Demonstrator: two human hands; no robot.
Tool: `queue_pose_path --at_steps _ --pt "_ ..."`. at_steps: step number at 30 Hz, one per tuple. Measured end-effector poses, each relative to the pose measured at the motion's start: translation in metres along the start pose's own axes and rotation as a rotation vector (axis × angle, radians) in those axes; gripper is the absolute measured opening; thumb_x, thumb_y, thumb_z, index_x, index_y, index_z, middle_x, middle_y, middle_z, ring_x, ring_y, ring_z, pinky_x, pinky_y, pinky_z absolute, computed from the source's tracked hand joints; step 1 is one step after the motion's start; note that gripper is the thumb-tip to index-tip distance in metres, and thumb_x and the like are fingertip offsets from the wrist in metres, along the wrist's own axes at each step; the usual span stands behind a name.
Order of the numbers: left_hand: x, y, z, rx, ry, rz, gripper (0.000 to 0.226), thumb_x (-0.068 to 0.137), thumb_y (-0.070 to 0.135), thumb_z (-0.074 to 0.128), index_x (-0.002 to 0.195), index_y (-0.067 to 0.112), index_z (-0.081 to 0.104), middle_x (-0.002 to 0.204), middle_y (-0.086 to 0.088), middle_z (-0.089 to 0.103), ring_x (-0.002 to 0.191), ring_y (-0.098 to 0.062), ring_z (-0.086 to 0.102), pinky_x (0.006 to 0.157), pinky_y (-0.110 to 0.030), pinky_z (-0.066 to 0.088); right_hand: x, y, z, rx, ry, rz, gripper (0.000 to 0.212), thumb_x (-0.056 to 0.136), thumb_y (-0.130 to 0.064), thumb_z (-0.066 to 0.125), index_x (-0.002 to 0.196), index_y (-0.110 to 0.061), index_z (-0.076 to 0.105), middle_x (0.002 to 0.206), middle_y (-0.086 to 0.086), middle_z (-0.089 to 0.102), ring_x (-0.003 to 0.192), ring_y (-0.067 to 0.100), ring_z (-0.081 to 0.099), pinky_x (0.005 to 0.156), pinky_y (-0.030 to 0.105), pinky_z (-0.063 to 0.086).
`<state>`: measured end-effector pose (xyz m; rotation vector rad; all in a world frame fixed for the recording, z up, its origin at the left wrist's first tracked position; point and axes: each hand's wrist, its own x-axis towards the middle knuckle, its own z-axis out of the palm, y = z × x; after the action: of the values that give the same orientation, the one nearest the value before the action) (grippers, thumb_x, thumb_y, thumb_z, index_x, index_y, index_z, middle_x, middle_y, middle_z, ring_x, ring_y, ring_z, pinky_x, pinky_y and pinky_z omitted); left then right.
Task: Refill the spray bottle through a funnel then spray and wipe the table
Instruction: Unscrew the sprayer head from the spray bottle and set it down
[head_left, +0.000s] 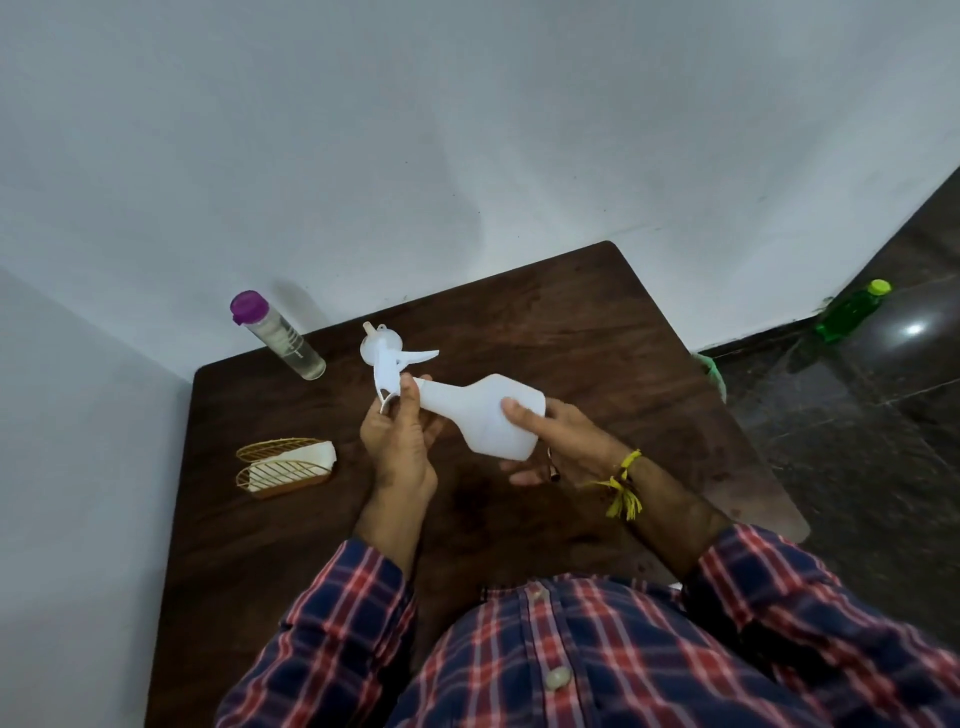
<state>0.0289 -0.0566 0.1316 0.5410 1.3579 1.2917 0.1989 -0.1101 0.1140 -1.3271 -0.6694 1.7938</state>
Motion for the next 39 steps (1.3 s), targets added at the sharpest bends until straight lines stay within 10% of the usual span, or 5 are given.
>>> queue_pose_path --at_steps 7,12,17,22,39 --pt "-0.006 -0.002 0.002 0.077 0.0 0.048 0.026 0.091 0.028 0.064 0.112 0.013 0.066 0.103 -0.008 0.074 0.096 -0.021 0.071 0.071 -0.037 0.059 -0.003 -0.002 -0.014 0.069 -0.04 0.073 0.072 0.07 -0.052 0.076 0.129 -0.015 0.053 0.124 0.013 0.061 0.108 0.031 0.065 0.075 0.044 0.059" --pt "-0.012 -0.003 0.008 0.053 0.032 0.027 0.023 0.09 0.028 0.064 0.108 0.013 0.067 0.105 -0.008 0.073 0.097 -0.021 0.071 0.076 -0.041 0.06 -0.006 0.012 -0.019 -0.29 0.127 -0.335 0.084 0.067 -0.045 0.085 0.135 -0.028 0.04 0.13 -0.004 0.05 0.115 0.012 0.056 0.085 0.03 0.057" --pt "-0.015 -0.003 0.011 0.093 0.001 0.054 0.028 0.089 0.027 0.066 0.112 0.011 0.067 0.104 -0.008 0.074 0.099 -0.024 0.071 0.079 -0.044 0.059 -0.01 -0.006 -0.026 0.028 -0.128 0.098 0.055 0.077 -0.044 0.076 0.123 -0.019 0.061 0.122 0.016 0.064 0.108 0.033 0.066 0.086 0.053 0.056" --pt "-0.015 -0.003 0.014 0.132 0.065 0.089 0.019 0.087 0.029 0.07 0.1 0.015 0.071 0.097 -0.007 0.075 0.097 -0.023 0.071 0.086 -0.057 0.055 -0.006 0.002 -0.032 -0.444 0.006 -0.312 0.094 0.057 -0.035 0.092 0.132 -0.027 0.034 0.127 -0.006 0.046 0.112 0.014 0.056 0.08 0.027 0.058" --pt "0.021 0.086 0.005 0.143 0.083 0.456 0.039 0.085 0.027 0.073 0.114 0.001 0.064 0.089 -0.012 0.074 0.07 -0.024 0.071 0.06 -0.031 0.06 0.013 0.04 -0.089 -0.912 0.199 -0.361 0.106 0.048 -0.047 0.092 0.139 -0.031 0.039 0.135 -0.012 0.041 0.121 0.009 0.044 0.103 0.042 0.046"
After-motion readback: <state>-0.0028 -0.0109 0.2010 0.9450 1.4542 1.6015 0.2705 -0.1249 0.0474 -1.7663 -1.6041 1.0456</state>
